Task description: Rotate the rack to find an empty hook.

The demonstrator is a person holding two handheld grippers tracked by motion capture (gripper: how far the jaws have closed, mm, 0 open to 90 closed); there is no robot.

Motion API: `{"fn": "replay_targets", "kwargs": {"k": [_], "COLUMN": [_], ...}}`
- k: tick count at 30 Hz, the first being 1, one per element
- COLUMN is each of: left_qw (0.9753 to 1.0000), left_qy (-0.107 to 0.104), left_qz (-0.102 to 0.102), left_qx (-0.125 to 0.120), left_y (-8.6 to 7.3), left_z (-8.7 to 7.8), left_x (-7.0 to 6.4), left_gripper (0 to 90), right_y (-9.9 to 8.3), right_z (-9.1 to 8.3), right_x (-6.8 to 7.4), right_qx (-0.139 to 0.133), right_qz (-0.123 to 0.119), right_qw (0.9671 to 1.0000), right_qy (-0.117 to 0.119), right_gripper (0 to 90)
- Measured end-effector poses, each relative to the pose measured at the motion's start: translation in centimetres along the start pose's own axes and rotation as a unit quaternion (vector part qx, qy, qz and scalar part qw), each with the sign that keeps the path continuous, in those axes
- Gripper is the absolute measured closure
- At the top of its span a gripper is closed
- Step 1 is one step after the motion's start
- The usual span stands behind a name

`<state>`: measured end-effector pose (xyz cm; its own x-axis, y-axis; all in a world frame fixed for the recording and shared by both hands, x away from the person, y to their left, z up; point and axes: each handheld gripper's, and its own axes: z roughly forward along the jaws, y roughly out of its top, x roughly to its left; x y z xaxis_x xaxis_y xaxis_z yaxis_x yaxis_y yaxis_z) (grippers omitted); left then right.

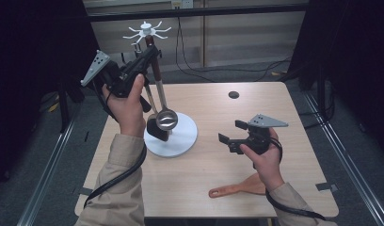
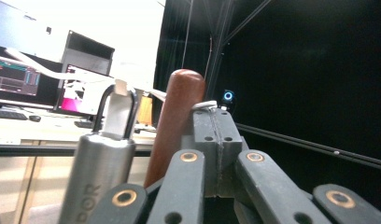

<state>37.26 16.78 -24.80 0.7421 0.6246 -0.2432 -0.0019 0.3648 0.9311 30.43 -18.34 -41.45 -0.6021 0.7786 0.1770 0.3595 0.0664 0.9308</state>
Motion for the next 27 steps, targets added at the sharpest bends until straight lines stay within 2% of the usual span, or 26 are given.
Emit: {"fn": "replay_targets", "kwargs": {"k": [2,6,12,18,23,27], "left_qw": [1.0000,0.9997,1.0000,0.9999,0.9999,1.0000], "left_qy": [0.003,0.009,0.002,-0.009,-0.009,-0.008], "left_qz": [0.002,-0.004,0.008,0.003,-0.005,-0.002], "left_qx": [0.000,-0.021,-0.003,0.011,0.002,0.003], "left_y": [0.1,0.6,0.6,-0.4,-0.1,0.1], "left_z": [-0.3,-0.9,-0.9,0.4,1.4,1.6], "left_x": [0.2,0.6,0.2,-0.1,-0.1,-0.3], "left_gripper": [90.0,90.0,90.0,90.0,90.0,90.0], "right_y": [0.0,0.0,0.0,0.0,0.1,0.0], "right_z": [0.0,0.0,0.3,0.4,0.3,0.1], "right_x": [0.0,0.0,0.1,0.3,0.2,-0.1], "right_qx": [-0.003,-0.002,-0.001,0.002,-0.002,-0.002], "right_qz": [-0.002,-0.001,-0.004,-0.006,-0.008,-0.004], "right_qw": [1.0000,1.0000,1.0000,1.0000,1.0000,1.0000], "right_qy": [0.000,0.000,0.004,0.006,0.005,0.005], "right_gripper": [12.2,12.2,12.2,12.1,12.1,12.1]}}
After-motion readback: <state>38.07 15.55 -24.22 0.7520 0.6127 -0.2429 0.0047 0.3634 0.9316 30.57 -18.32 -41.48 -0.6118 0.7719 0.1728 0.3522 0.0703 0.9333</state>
